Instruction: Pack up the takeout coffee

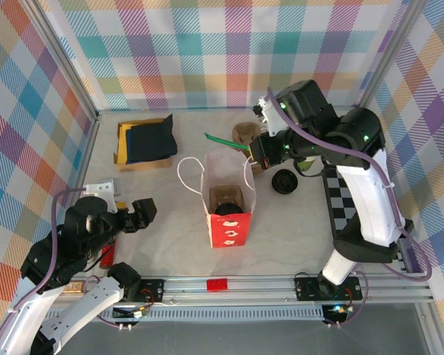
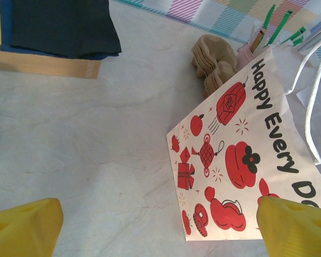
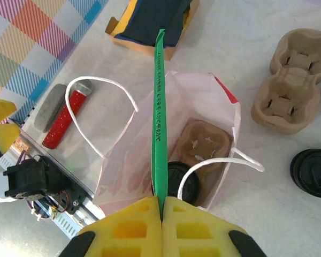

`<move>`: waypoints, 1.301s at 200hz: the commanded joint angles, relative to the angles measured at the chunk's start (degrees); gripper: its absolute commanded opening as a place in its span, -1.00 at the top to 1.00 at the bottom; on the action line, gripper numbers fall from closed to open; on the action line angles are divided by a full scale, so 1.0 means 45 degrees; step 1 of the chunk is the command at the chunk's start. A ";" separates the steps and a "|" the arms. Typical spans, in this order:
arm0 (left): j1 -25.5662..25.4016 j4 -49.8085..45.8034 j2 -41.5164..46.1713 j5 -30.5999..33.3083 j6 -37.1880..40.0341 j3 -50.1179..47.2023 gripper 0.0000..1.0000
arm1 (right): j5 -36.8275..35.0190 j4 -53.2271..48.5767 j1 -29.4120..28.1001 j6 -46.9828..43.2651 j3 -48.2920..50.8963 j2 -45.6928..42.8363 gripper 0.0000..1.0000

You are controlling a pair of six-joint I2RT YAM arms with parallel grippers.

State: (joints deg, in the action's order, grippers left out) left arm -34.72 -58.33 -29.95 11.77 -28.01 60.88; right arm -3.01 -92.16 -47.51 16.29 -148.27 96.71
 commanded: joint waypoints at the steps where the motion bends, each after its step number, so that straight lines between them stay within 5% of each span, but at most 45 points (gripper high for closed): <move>1: 0.0137 0.0266 0.0073 -0.0097 0.0150 -0.0207 -0.85 | -0.0119 -0.2030 -0.0134 0.0149 -0.0093 0.0103 0.88; 106: 0.0140 -0.0093 0.0560 0.0067 0.0169 -0.0336 -0.86 | -0.1056 -0.2220 -0.0555 0.0185 0.0781 0.0684 0.90; 260: 0.0139 0.0245 0.0192 -0.0109 0.0209 -0.0363 -0.86 | -0.0329 -0.2244 -0.0718 0.0425 0.4034 -0.1969 0.98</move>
State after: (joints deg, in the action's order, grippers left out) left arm -34.72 -58.35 -28.67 11.77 -27.59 59.48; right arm -5.32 -92.16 -50.35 17.56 -131.20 86.87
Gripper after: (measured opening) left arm 0.928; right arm 0.048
